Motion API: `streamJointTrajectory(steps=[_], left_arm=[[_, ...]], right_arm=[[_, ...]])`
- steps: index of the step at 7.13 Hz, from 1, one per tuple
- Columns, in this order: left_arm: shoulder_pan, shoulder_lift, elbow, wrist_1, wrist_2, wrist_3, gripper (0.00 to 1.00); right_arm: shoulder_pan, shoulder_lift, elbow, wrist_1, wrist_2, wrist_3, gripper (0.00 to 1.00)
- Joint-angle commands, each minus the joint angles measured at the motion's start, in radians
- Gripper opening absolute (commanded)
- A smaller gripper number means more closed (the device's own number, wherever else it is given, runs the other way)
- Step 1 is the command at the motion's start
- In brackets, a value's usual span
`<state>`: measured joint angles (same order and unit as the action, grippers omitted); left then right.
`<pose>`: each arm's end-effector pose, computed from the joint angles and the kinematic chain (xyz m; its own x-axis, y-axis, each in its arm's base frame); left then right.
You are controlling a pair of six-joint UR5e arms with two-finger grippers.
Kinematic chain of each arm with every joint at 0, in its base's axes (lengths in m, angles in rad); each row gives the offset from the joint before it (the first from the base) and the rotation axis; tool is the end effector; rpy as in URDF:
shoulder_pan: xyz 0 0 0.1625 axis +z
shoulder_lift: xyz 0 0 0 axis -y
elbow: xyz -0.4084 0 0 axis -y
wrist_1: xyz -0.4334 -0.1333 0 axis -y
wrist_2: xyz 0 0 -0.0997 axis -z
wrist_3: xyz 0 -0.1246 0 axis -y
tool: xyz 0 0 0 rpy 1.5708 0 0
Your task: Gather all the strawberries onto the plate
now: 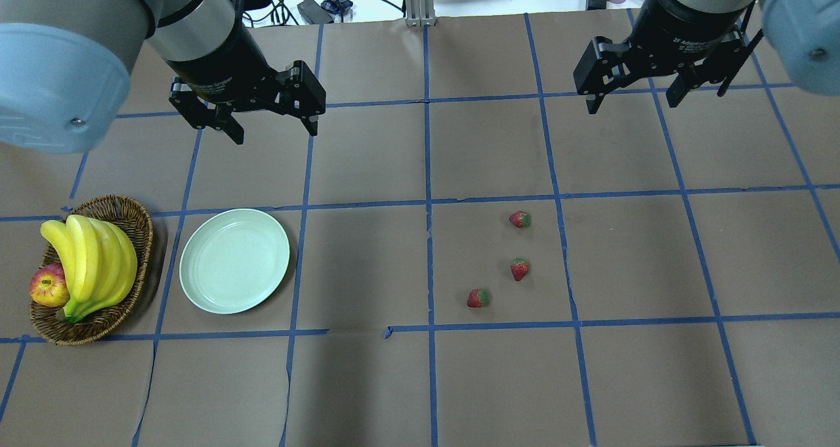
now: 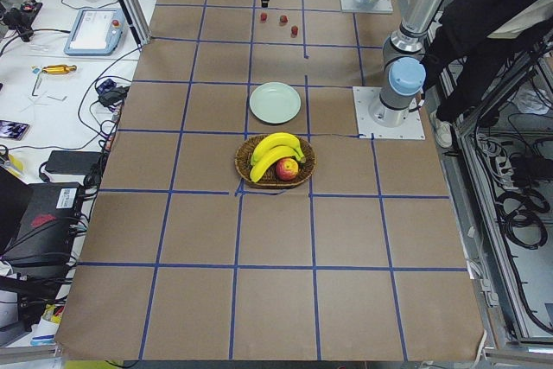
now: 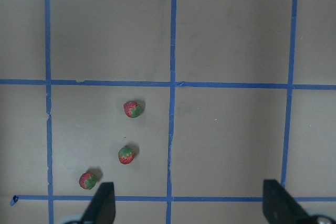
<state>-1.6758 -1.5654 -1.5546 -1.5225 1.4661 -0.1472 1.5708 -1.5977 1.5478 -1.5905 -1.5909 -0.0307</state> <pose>-0.2020 -0.5209 0.4636 -0.9929 -0.0352 0.1134 -0.0415 0.9977 -0.0538 0.1308 -0.5300 0.4750 -0.9993 -0.0292 0.0222 -0.0307 0.9972 -0.0689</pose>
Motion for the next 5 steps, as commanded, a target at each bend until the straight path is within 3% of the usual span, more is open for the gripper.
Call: streamJointTrajectory(steps=[1,5], left_arm=[[-0.002,-0.007,0.011,0.011,0.105,0.009,1.00],[-0.001,-0.010,0.005,0.018,0.115,0.009,1.00]], right_arm=[[0.000,0.002,0.000,-0.002,-0.009,0.000,1.00],[0.000,0.004,0.002,-0.003,-0.011,-0.006,1.00]])
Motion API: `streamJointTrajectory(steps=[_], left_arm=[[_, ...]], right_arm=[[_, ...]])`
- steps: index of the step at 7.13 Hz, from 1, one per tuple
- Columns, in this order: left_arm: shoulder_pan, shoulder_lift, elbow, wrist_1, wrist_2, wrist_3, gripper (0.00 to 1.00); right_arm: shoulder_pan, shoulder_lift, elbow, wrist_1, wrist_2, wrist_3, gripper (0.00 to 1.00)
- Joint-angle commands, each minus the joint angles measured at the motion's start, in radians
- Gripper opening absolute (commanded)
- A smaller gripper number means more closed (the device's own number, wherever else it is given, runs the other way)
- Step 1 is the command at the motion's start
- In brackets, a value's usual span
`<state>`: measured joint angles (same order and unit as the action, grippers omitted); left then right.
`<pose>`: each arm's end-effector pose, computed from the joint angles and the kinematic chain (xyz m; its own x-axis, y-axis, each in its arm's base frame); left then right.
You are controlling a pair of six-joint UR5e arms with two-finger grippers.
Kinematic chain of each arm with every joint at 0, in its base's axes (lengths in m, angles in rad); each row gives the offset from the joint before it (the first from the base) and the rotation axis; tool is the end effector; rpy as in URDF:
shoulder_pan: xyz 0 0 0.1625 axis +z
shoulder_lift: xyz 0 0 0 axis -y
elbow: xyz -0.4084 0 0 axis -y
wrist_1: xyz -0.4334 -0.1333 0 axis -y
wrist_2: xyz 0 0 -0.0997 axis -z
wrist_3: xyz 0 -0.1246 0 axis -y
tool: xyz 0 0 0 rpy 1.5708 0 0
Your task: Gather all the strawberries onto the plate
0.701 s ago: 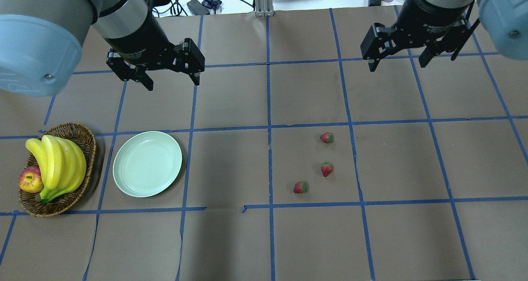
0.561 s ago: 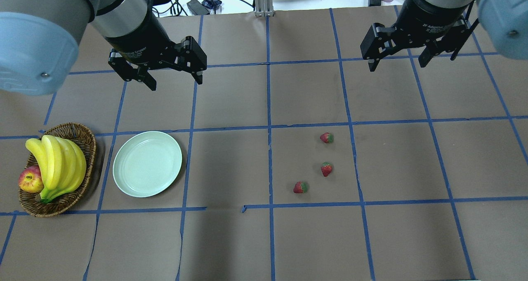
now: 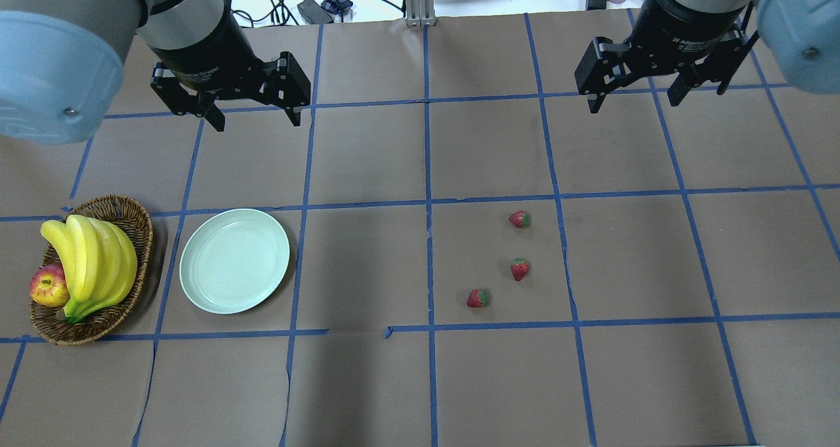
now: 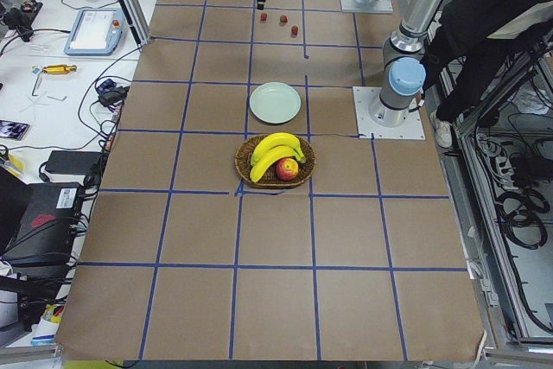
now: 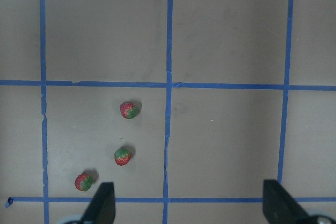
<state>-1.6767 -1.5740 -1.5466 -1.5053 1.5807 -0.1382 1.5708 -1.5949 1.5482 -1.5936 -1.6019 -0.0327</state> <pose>-0.1889 -0.5277 0.4645 -0.9995 -0.0326 0.0021 -0.0327 0.9957 -0.0869 0.1294 -0.5312 0.4737 -0.9990 -0.0305 0.0333 -0.0327 0.9971 -0.0684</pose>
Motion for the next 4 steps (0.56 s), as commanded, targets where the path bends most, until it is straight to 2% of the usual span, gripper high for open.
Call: streamJointTrajectory(steps=[1,3,4], left_arm=[[-0.001,0.000,-0.006,0.000,0.002,0.000,1.00],[0.000,0.000,-0.015,-0.001,0.004,0.000,1.00],[0.000,-0.003,-0.017,-0.001,0.002,0.000,1.00]], right_arm=[[0.002,0.013,0.003,-0.002,0.007,0.002,1.00],[0.003,0.045,0.050,-0.006,0.011,0.011,1.00],[0.018,0.091,0.085,-0.067,0.011,0.019,1.00]])
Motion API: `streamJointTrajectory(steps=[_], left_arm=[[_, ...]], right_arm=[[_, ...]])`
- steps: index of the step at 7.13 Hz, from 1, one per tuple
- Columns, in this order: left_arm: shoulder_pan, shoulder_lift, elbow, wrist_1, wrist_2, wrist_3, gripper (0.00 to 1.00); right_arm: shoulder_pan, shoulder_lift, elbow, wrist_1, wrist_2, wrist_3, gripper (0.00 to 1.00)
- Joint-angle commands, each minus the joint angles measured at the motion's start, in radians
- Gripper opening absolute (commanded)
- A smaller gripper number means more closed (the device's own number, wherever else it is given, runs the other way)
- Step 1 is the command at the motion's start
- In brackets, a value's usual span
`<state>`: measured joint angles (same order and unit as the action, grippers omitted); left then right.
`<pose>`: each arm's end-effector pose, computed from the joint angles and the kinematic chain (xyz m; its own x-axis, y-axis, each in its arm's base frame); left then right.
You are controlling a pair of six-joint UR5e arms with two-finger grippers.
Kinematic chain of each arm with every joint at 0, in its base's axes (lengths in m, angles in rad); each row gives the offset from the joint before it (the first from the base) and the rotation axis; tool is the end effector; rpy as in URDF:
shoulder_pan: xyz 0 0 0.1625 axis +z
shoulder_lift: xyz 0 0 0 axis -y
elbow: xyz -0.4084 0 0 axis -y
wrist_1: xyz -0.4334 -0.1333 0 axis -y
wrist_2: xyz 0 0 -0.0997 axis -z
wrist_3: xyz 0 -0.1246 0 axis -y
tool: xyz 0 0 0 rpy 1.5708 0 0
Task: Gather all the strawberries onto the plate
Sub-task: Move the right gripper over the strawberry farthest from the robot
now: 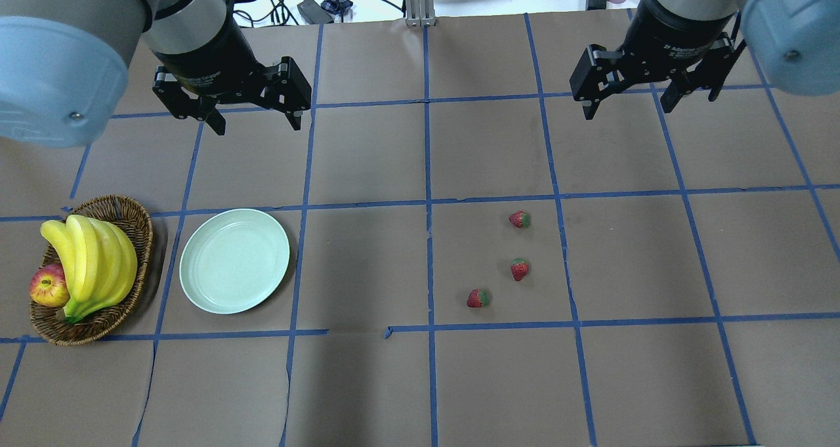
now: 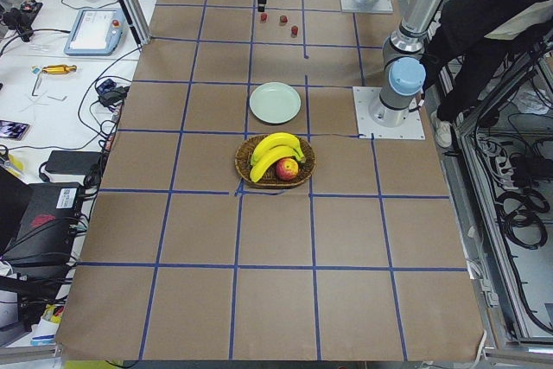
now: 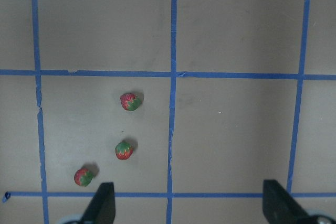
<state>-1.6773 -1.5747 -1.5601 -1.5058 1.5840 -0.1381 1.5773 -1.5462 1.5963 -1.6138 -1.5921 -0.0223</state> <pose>-0.1887 -0.5263 0.4567 -0.9995 -0.0322 -0.0032 -0.0319 0.9968 -0.0729 0.1342 -0.5409 0.4238 -0.9994 -0.0289 0.0211 -0.0288 0.9996 0.0076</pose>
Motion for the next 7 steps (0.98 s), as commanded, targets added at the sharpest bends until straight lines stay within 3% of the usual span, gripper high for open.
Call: streamJointTrajectory(steps=[1,3,6,7], left_arm=[[-0.001,-0.007,-0.003,-0.001,-0.001,0.000,1.00],[-0.001,-0.010,-0.003,-0.002,-0.001,-0.002,1.00],[-0.001,-0.013,-0.021,-0.001,0.001,-0.005,1.00],[-0.001,-0.013,-0.023,0.001,-0.001,-0.006,1.00]], right_arm=[[0.030,0.091,0.074,-0.120,0.003,0.019,1.00],[0.059,0.170,0.150,-0.229,0.001,0.031,1.00],[0.081,0.253,0.396,-0.694,0.006,0.053,1.00],[0.081,0.270,0.415,-0.708,0.027,0.051,1.00]])
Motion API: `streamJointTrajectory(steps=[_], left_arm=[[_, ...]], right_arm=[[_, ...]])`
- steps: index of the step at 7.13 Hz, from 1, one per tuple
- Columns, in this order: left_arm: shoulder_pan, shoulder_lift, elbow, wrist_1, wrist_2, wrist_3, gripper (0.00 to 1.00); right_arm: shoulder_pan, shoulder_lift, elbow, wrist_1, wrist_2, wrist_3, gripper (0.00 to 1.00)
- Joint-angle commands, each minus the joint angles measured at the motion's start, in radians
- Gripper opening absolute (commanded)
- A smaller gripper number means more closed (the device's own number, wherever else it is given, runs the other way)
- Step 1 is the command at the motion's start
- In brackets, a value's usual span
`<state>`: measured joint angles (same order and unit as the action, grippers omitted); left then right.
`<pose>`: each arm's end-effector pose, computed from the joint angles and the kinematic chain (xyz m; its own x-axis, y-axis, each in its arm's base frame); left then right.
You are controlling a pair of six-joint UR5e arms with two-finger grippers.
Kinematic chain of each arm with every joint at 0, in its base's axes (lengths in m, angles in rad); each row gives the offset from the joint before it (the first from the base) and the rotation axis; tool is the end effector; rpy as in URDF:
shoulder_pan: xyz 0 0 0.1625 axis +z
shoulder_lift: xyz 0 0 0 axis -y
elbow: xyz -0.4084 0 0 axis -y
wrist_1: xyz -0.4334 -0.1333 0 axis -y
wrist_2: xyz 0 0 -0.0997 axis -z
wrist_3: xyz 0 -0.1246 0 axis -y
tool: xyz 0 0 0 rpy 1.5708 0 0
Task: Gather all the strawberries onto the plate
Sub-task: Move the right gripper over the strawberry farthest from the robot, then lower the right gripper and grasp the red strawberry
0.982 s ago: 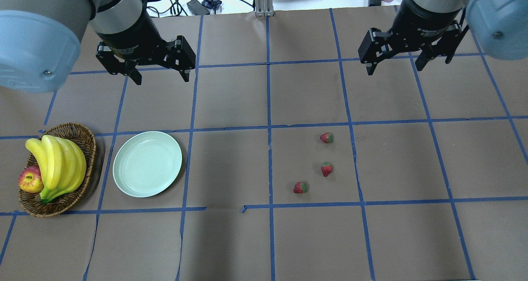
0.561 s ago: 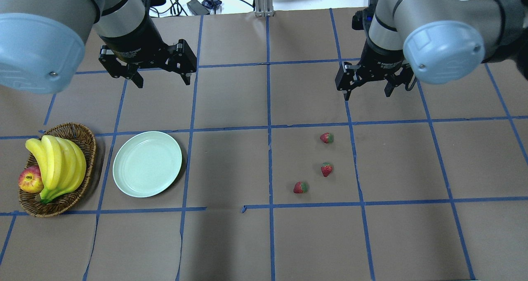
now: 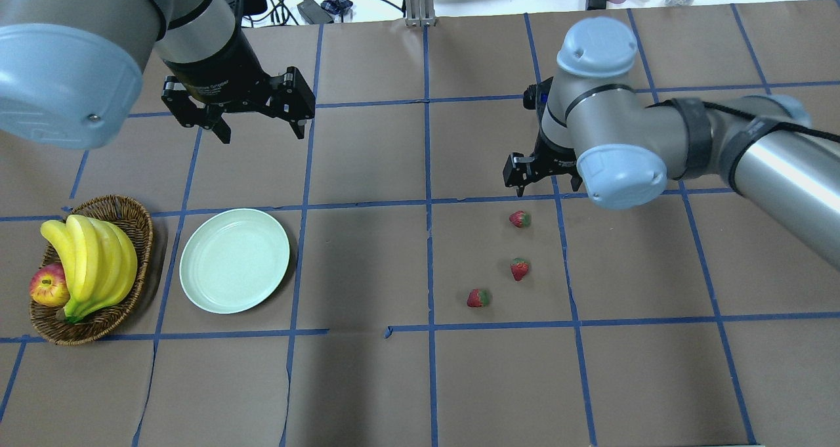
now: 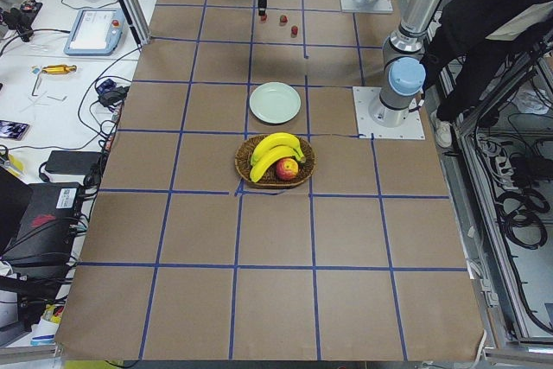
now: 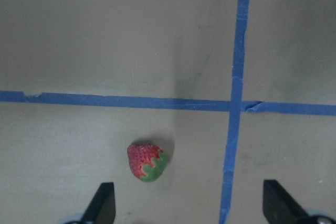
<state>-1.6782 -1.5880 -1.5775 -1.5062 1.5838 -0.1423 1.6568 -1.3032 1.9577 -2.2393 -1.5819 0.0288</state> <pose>-0.1893 -0.5277 0.4400 -0.9994 -0.0353 -0.0071 -0.0350 0.9985 -0.0421 0.1790 -0.5399 0.1693 -0.9983 -0.0570 0.0107 -0.0572 0.9983 -0.0143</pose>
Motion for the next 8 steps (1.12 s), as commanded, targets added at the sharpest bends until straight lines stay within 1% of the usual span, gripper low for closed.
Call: streamJointTrajectory(steps=[1,2,3,4,5,6,7,8], left_arm=[[0.000,0.000,-0.006,0.001,-0.001,-0.003,1.00],[0.000,0.000,-0.006,0.001,0.001,-0.003,1.00],[0.000,0.000,-0.006,0.001,0.001,-0.003,1.00],[0.000,0.000,-0.006,0.001,-0.001,-0.003,1.00],[-0.002,0.000,-0.006,0.001,-0.001,-0.003,1.00],[-0.002,0.000,-0.006,0.001,-0.001,-0.003,1.00],[-0.002,0.000,-0.006,0.001,-0.001,-0.003,1.00],[0.000,0.000,-0.006,0.001,0.001,-0.003,1.00]], right_arm=[[0.001,0.048,0.053,-0.088,0.075,0.000,1.00],[0.001,0.070,0.055,-0.089,0.085,-0.001,1.00],[0.003,0.073,0.055,-0.089,0.071,-0.004,0.98],[0.001,0.078,0.055,-0.092,0.062,-0.004,0.83],[0.001,0.090,0.053,-0.098,0.045,-0.003,0.65],[0.001,0.091,0.055,-0.114,0.045,-0.003,0.45],[0.003,0.094,0.055,-0.114,0.045,-0.003,0.29],[0.003,0.096,0.053,-0.115,0.046,-0.003,0.20]])
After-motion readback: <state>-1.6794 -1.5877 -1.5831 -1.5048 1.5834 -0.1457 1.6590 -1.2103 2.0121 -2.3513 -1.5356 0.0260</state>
